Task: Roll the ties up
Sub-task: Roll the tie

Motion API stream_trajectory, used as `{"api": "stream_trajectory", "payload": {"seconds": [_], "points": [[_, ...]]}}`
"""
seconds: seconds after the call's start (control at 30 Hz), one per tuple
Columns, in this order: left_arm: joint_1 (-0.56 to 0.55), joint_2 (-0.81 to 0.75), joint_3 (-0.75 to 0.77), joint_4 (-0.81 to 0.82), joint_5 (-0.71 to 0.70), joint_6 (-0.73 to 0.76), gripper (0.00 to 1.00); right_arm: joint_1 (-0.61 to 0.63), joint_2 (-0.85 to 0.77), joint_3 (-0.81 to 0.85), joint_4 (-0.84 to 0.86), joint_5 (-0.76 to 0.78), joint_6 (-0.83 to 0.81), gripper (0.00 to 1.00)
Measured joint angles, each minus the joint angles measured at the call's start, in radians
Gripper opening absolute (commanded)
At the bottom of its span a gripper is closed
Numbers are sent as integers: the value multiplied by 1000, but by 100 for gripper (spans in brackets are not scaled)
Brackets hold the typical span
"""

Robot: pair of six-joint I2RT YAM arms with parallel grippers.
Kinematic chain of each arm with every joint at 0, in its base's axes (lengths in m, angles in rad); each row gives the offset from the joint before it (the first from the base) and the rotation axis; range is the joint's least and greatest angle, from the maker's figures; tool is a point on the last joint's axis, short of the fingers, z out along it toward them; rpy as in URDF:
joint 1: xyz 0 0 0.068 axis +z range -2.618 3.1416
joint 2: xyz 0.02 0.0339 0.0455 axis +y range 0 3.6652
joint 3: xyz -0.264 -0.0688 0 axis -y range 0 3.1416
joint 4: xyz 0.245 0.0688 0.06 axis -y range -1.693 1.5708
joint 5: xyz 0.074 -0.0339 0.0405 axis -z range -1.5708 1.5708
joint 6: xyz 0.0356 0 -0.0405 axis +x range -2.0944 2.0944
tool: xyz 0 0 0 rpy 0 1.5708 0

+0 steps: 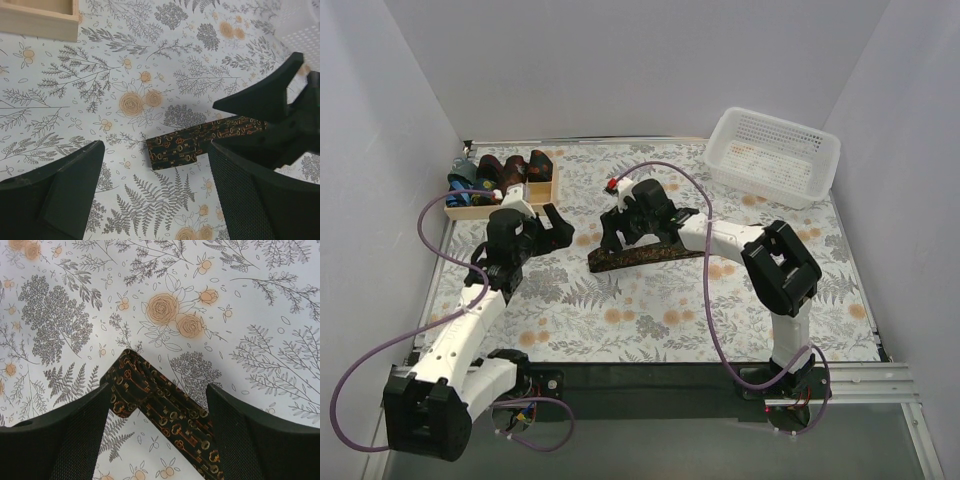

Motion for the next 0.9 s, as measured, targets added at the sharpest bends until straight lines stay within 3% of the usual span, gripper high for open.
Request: {"api": "stream_trajectory", "payload": {"seconds": [0.3,0.9], "points": [[0,-68,-47,25,10,45,80,21,77,43,0,-1,36,67],[-1,76,-61,65,138,29,74,14,77,-38,17,14,35,64]]}}
